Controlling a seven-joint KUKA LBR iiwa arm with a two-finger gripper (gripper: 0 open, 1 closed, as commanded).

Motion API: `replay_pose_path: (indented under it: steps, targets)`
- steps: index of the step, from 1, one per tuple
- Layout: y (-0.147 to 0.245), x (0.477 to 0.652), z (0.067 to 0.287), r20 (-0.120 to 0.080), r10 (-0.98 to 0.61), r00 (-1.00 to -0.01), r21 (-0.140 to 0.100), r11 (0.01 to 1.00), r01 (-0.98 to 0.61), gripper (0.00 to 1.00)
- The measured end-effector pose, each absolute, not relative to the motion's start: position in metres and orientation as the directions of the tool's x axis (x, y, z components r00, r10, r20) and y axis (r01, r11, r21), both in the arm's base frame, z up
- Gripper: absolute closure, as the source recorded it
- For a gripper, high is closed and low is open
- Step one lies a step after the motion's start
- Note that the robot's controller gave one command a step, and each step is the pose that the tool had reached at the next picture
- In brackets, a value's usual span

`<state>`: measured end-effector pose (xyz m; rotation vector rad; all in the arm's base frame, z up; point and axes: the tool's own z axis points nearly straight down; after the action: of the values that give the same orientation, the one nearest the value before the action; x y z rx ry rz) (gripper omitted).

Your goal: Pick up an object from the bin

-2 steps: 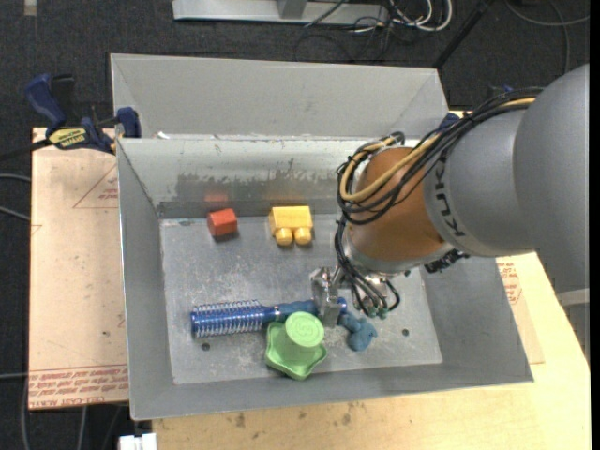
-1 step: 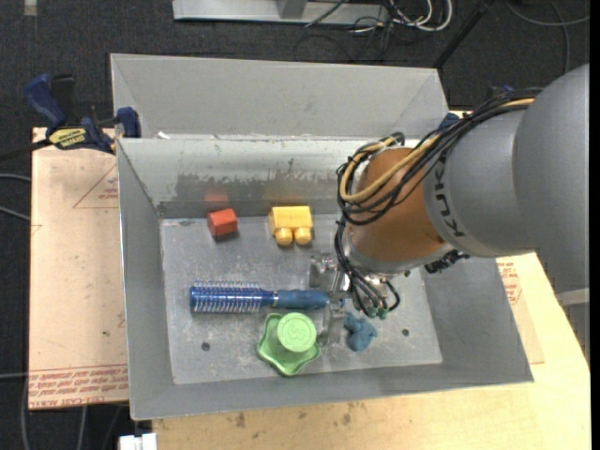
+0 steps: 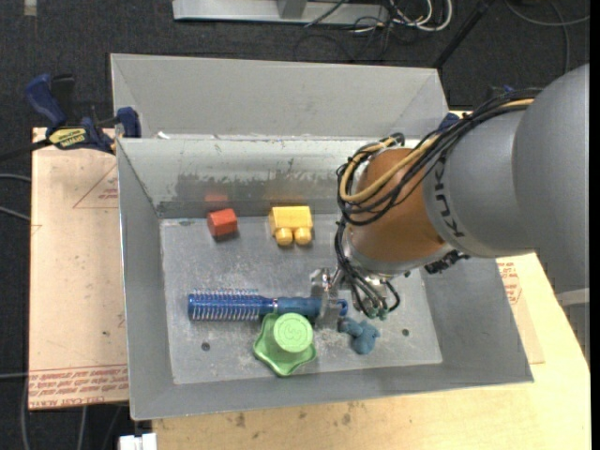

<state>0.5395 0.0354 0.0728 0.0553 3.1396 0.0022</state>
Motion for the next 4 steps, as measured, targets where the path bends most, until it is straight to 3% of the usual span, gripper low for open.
replay_pose_path:
  steps: [1, 2, 3, 4]
  targets:
    - [0.038, 0.535, 0.304, -0.012, 0.042, -0.999, 0.002, 0.999, 0.042, 1.0]
    - [0.024, 0.537, 0.174, 0.007, -0.066, -0.998, 0.001, 0.998, -0.066, 1.0]
    - [0.025, 0.539, 0.178, -0.001, -0.066, -0.998, 0.001, 0.998, -0.066, 0.0]
    - [0.003, 0.487, 0.076, 0.005, 0.025, -1.0, 0.001, 1.0, 0.025, 0.0]
